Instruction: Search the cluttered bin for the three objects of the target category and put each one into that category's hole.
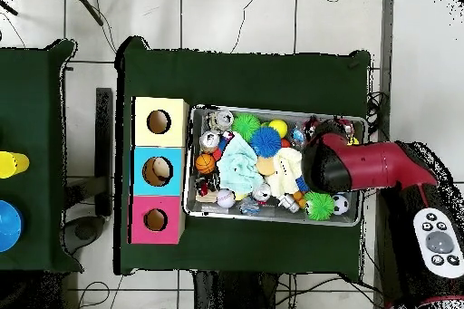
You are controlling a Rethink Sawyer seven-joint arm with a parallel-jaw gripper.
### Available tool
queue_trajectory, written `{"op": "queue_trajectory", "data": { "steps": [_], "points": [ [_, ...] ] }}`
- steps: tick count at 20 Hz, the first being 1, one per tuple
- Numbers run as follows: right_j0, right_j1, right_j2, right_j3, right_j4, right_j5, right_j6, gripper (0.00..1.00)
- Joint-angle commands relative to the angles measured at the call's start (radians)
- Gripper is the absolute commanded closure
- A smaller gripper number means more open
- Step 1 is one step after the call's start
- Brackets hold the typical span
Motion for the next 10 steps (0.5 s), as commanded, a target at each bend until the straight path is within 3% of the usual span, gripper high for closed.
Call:
{"op": "queue_trajectory", "data": {
  "steps": [1, 10],
  "points": [
    [-0.035, 0.078, 0.048, -0.009, -0.024, -0.059, 0.005, 0.00],
    [-0.023, 0.104, 0.038, -0.016, -0.040, -0.117, 0.032, 0.00]
  ]
}}
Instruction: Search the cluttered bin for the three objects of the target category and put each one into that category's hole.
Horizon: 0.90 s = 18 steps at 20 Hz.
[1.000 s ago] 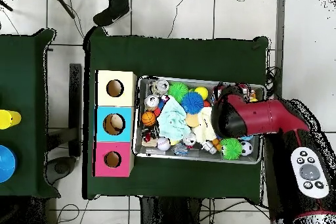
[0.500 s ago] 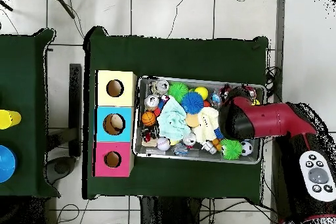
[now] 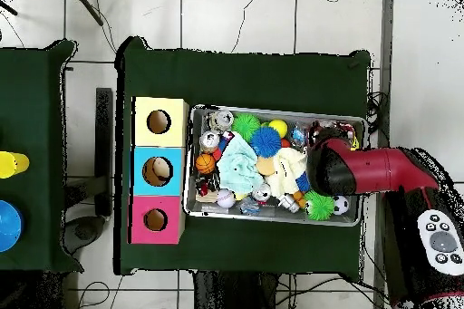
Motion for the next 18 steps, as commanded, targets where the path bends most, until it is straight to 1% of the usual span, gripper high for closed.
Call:
{"op": "queue_trajectory", "data": {
  "steps": [1, 5, 10, 16, 18],
  "points": [
    [0.009, 0.074, 0.032, -0.020, -0.041, -0.115, 0.042, 0.00],
    [0.014, 0.087, 0.025, -0.025, -0.037, -0.138, 0.048, 0.00],
    [0.012, 0.100, 0.026, -0.035, -0.035, -0.140, 0.032, 0.00],
    [-0.015, 0.126, 0.048, -0.064, -0.065, -0.132, -0.028, 0.00],
    [-0.017, 0.129, 0.044, -0.074, -0.076, -0.126, -0.045, 0.00]
  ]
}}
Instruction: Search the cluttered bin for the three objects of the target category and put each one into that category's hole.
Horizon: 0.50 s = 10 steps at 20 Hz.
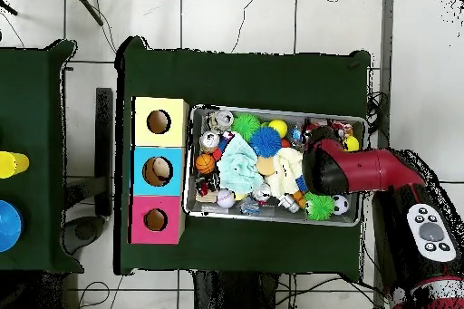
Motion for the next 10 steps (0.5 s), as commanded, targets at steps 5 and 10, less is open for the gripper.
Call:
{"op": "queue_trajectory", "data": {
  "steps": [5, 10],
  "points": [
    [-0.021, 0.050, 0.042, -0.063, -0.097, 0.000, -0.078, 0.00],
    [-0.028, 0.034, 0.052, -0.064, -0.105, 0.026, -0.098, 0.00]
  ]
}}
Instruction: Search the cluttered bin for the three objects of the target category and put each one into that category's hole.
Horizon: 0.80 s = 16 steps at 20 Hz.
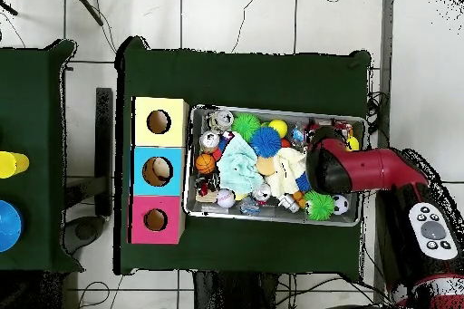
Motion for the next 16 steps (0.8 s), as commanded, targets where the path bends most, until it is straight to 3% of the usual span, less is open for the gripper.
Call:
{"op": "queue_trajectory", "data": {
  "steps": [1, 16],
  "points": [
    [-0.020, 0.010, 0.054, -0.040, -0.079, 0.035, -0.104, 0.00],
    [-0.014, -0.042, 0.025, -0.007, -0.053, 0.127, -0.118, 0.00]
  ]
}}
